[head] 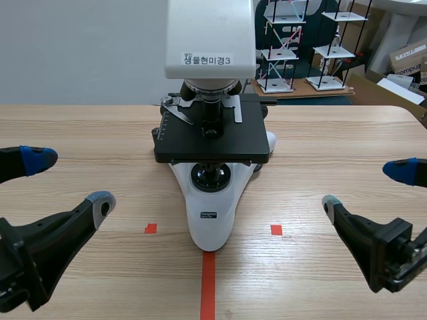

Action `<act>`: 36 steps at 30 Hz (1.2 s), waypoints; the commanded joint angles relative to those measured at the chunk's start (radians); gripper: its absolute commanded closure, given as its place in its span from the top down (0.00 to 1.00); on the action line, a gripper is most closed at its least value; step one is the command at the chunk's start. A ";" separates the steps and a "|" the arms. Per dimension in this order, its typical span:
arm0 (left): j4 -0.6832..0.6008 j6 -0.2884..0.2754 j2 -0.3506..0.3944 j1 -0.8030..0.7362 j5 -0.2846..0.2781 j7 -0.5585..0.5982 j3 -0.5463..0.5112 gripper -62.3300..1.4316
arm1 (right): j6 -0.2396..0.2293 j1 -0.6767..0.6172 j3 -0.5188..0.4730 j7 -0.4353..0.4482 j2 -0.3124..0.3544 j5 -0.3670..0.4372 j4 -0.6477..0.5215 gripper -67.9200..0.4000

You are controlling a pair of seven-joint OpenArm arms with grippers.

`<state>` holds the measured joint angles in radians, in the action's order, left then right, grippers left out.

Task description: Point at the stage knob

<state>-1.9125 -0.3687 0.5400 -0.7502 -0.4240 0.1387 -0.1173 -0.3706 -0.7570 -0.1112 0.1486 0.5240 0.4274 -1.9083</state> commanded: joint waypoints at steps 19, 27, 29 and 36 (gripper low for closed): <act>-0.013 -0.001 -0.002 0.000 -0.006 0.018 -0.003 0.97 | 0.002 0.009 -0.011 0.038 0.010 0.007 0.000 0.77; -0.013 -0.001 -0.002 0.000 -0.006 0.019 -0.003 0.97 | -0.001 0.115 0.066 0.216 0.010 0.006 0.175 0.26; -0.013 -0.001 -0.002 0.000 -0.006 0.019 -0.003 0.97 | -0.001 0.162 0.101 0.257 0.010 0.001 0.237 0.16; -0.013 -0.001 -0.002 0.000 -0.006 0.019 -0.003 0.97 | -0.020 0.349 0.234 0.409 0.010 -0.047 0.463 0.03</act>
<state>-1.9125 -0.3687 0.5400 -0.7502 -0.4240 0.1387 -0.1173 -0.3862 -0.4309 0.1238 0.5335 0.5240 0.3798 -1.4311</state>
